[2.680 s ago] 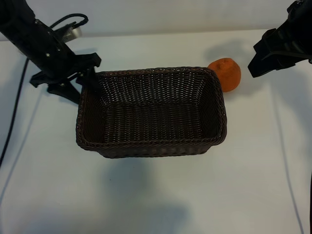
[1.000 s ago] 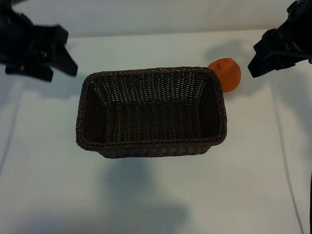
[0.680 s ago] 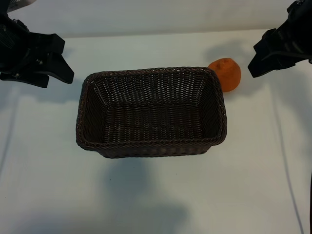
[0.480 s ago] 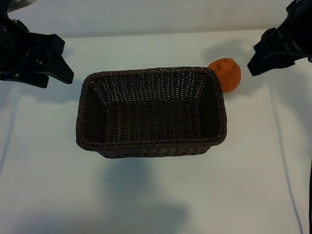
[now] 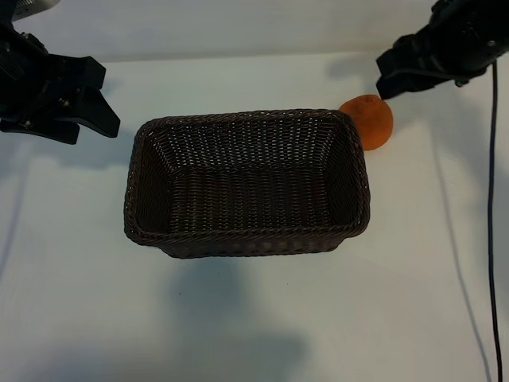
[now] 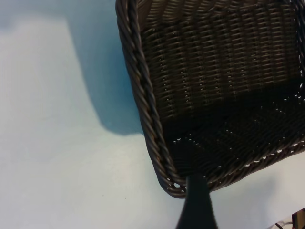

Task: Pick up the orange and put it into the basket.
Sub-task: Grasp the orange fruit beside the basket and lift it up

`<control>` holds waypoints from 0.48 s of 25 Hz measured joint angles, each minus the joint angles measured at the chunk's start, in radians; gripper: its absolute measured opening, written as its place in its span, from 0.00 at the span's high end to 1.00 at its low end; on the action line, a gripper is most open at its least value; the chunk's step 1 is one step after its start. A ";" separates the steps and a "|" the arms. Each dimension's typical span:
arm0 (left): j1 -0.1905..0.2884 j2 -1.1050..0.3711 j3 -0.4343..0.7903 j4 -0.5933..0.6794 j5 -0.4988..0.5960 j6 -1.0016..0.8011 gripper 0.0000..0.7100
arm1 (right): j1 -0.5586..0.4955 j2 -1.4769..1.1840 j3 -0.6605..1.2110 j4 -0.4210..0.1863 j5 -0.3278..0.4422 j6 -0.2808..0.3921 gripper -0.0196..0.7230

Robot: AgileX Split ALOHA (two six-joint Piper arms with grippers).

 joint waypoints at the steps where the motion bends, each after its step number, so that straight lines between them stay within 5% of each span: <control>1: 0.000 0.000 0.000 0.000 0.000 0.000 0.20 | 0.000 0.013 0.000 0.000 -0.023 0.000 0.32; 12: 0.000 0.000 0.001 0.000 0.000 0.000 0.20 | 0.000 0.132 0.000 -0.034 -0.196 0.000 0.32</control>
